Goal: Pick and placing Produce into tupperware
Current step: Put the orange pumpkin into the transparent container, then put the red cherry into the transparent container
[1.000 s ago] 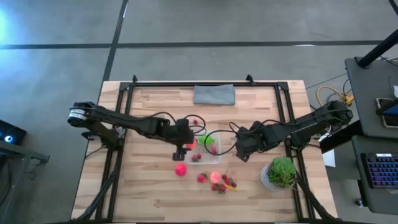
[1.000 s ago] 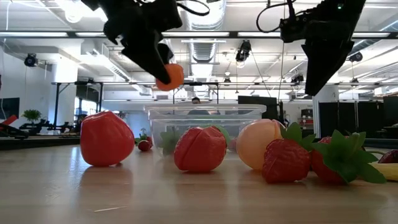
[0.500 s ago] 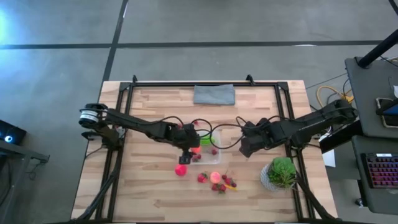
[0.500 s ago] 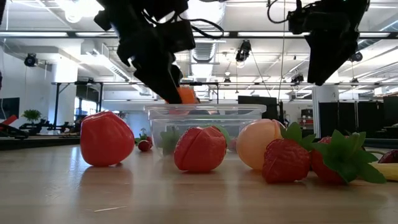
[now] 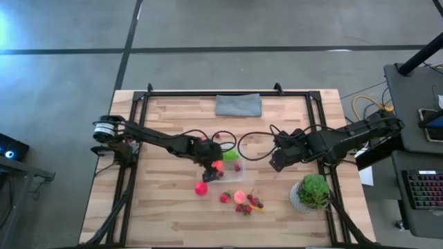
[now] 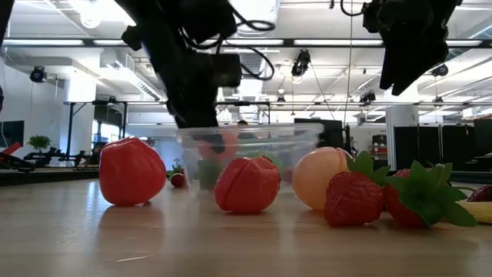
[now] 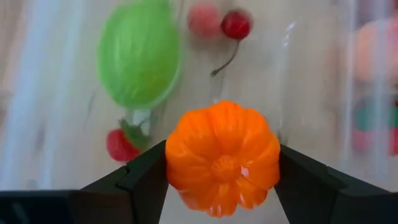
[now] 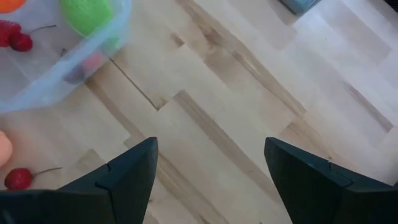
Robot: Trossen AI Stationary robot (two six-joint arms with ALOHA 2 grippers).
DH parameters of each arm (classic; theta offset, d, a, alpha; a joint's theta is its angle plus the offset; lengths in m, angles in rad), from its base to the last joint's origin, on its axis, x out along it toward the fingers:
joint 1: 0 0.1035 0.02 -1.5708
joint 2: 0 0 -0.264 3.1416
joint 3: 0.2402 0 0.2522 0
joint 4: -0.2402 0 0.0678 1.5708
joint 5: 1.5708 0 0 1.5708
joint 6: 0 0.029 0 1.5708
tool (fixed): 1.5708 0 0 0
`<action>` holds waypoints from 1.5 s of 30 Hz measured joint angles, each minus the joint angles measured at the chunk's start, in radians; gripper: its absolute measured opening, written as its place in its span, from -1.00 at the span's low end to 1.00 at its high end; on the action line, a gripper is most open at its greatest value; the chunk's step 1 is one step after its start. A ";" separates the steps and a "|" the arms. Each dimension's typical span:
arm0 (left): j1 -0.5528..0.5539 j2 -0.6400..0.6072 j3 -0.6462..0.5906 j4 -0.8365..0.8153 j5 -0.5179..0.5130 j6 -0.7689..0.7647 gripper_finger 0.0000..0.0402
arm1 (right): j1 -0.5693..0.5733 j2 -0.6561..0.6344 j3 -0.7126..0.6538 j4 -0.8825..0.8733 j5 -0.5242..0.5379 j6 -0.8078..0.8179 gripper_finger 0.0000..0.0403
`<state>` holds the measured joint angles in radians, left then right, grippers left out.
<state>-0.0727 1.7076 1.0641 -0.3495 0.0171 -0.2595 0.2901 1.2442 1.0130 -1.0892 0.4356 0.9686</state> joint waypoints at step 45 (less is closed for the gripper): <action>-0.024 -0.523 -0.100 -0.394 -0.367 -0.045 0.62 | 0.206 0.056 -0.083 0.471 -0.238 -0.191 0.43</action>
<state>-0.0963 1.1843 0.9643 -0.7433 -0.3503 -0.3050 0.4965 1.3005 0.9302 -0.6185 0.1979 0.7772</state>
